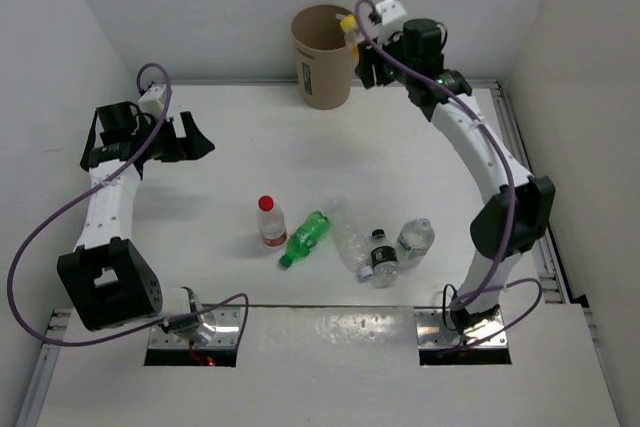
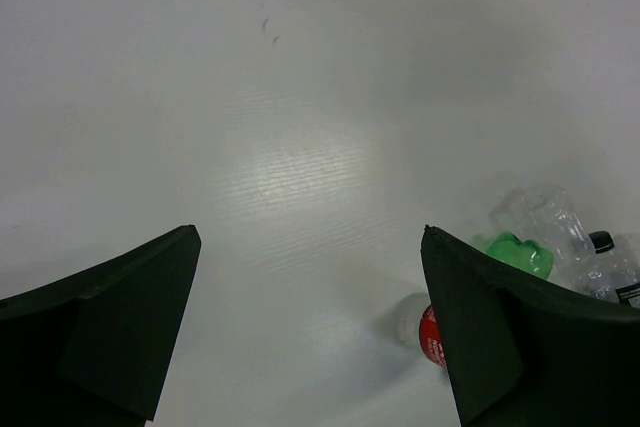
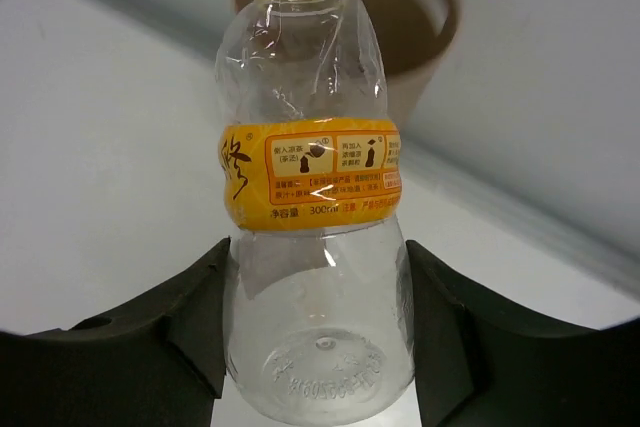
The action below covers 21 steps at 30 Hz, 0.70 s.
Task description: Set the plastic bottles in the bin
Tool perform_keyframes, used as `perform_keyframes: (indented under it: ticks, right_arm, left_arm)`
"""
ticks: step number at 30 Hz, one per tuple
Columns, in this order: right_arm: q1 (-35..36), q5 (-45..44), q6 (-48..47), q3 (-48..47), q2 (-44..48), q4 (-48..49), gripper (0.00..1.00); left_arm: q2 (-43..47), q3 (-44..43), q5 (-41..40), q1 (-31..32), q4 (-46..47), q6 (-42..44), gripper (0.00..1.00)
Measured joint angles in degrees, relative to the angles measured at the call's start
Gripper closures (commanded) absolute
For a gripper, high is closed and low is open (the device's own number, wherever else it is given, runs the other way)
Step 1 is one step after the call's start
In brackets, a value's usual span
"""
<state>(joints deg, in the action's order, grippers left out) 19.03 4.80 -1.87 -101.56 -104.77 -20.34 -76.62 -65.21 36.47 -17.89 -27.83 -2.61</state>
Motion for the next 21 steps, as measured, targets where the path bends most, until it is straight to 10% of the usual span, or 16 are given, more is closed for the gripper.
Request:
perform_keyframes:
  ticks: [10,21]
  right_arm:
    - [-2.8,0.6,8.4,-9.4,-8.6,31.6,1.0]
    - [-2.3,0.8,12.8,-26.9,-33.2,43.8,0.91]
  left_arm:
    - [1.1,0.1,4.4,-0.1,2.6,0.0,0.01]
    - [1.1,1.9,5.9,-0.4,3.3,0.2,0.01]
